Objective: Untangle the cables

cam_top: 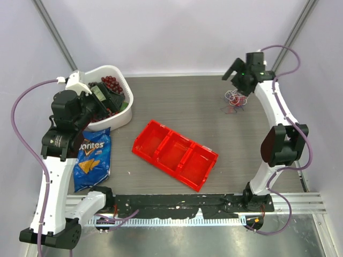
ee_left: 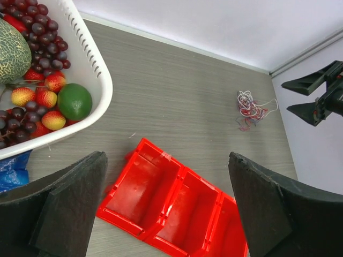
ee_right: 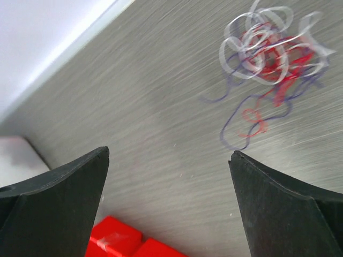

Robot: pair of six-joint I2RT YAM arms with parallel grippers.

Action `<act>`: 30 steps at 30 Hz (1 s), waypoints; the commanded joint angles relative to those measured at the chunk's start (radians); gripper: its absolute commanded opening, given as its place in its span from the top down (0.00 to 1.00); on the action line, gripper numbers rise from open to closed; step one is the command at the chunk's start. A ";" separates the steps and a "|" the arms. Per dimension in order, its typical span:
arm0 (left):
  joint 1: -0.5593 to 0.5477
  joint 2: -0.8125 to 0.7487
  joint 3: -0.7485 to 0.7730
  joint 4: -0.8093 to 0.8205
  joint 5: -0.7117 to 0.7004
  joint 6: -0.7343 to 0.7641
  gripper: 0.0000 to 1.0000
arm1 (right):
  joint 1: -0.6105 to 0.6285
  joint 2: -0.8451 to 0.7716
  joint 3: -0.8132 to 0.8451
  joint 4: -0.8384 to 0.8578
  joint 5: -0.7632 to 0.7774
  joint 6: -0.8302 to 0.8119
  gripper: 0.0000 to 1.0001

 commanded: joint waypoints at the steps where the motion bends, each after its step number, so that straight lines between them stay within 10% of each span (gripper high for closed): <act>1: -0.021 0.003 0.063 -0.021 -0.019 0.059 0.00 | -0.167 0.024 -0.009 0.060 -0.099 0.066 0.01; 18: -0.049 0.020 0.075 -0.047 0.025 0.030 0.00 | -0.322 0.383 0.105 0.044 -0.343 -0.178 0.14; 22: -0.050 0.042 0.072 -0.048 0.068 -0.009 0.01 | -0.259 0.419 0.128 0.030 -0.360 -0.200 0.34; 25: -0.058 0.069 0.058 -0.047 0.100 -0.051 0.05 | -0.193 0.414 0.131 0.001 -0.357 -0.201 0.74; 30: -0.108 0.143 0.040 -0.051 0.137 -0.115 0.12 | -0.046 0.307 -0.020 -0.013 -0.340 -0.252 0.88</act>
